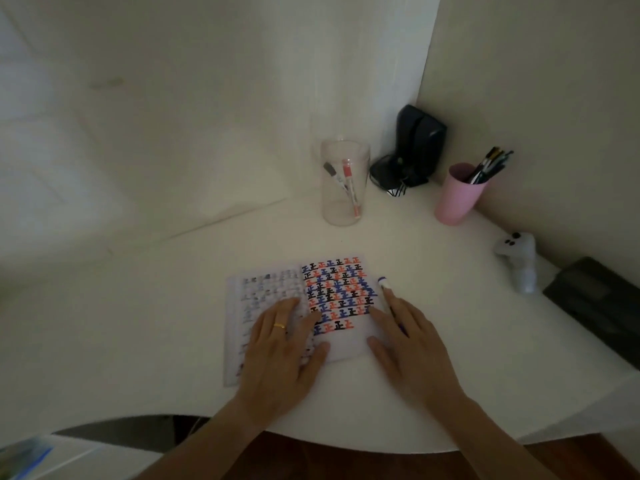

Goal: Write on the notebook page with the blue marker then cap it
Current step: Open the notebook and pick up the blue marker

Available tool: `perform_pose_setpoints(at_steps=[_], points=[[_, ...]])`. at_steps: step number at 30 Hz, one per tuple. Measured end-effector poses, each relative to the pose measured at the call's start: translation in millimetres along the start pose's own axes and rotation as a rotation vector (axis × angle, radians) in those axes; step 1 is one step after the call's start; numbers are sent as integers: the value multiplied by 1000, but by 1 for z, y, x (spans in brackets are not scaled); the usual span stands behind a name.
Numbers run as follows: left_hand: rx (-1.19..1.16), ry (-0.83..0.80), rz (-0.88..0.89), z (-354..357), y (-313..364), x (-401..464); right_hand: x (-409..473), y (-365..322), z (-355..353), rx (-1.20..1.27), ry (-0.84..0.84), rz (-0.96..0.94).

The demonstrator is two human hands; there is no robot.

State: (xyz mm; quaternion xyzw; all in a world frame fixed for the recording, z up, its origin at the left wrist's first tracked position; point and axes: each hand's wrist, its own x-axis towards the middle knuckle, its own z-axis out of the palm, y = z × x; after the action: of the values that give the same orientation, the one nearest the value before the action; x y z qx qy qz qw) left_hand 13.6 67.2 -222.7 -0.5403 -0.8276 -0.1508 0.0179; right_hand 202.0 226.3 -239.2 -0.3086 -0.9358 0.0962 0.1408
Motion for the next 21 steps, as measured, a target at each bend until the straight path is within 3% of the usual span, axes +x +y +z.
perform_pose_setpoints(at_steps=[4, 12, 21], points=[[-8, 111, 18, 12, 0, -3, -7, -1, 10, 3, 123, 12], [55, 184, 36, 20, -2, -16, -20, -3, 5, 0, 191, -12], [-29, 66, -19, 10, 5, -29, -31, -15, -2, 58, 286, 108]])
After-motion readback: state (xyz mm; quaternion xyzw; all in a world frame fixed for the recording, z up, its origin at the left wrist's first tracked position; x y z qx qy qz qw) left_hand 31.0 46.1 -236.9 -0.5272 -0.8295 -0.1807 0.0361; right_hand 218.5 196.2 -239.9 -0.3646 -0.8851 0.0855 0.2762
